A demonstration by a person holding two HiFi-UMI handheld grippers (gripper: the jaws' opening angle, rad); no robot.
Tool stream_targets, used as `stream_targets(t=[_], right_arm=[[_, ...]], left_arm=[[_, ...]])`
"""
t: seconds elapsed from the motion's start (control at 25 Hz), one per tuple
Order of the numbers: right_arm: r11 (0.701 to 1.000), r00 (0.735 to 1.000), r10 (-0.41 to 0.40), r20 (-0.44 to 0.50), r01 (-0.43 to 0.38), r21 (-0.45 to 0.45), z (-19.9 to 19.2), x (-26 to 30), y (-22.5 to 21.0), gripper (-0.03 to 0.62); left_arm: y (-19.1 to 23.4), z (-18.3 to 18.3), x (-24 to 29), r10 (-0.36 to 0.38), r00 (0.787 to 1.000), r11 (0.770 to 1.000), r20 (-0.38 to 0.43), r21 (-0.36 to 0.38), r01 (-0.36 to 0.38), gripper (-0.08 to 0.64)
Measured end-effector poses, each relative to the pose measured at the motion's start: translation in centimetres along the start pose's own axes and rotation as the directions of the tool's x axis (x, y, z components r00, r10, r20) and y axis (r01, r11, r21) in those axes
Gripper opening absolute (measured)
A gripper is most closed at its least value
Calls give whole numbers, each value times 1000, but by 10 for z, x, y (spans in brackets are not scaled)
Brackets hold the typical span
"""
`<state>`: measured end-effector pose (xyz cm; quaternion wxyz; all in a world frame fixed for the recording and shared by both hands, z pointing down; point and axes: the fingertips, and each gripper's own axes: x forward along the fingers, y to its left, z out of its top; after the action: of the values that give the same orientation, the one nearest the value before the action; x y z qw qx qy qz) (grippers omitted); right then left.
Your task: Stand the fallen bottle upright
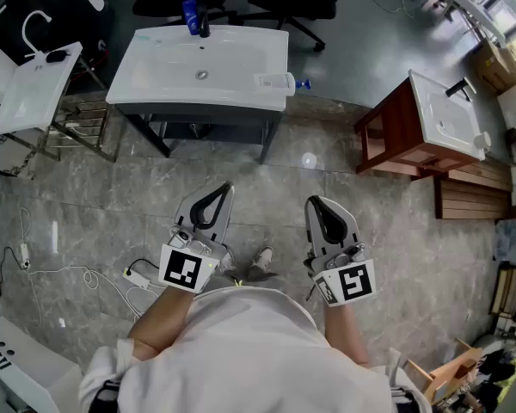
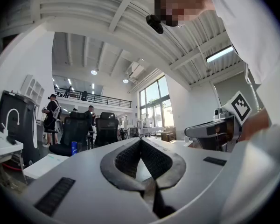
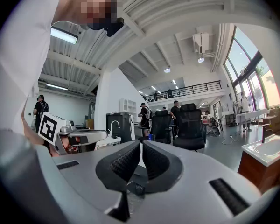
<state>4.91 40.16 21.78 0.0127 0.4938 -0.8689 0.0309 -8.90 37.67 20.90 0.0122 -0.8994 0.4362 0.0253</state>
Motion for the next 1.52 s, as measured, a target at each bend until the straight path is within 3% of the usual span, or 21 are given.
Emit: stream_targets(t=[0.4,0.76,0.96,1.2,1.52], right_arm=[[999,999,49,3,-49,11,-3,-3,-31,46],[998,998,53,41,-54,22,-11,-17,-86,48],[997,997,63,42,-65,39,-12,-13,-93,48],[997,998,52,32,-54,49,-18,5,-100,48],[998,1000,-12,-11,13,69,-19,82,-136,48]], left_arm=[[-20,1,20,55,998,998,-2,11,-55,17],[-30,-7,35,146,989,988,-10,47,-145,17],[-32,-9,42,150,989,987,-17,53,-148,17],[-16,-20,64,128,992,991,-15,36,-128,17],[55,-29,127,79,997,997,-9,1,-79,17]])
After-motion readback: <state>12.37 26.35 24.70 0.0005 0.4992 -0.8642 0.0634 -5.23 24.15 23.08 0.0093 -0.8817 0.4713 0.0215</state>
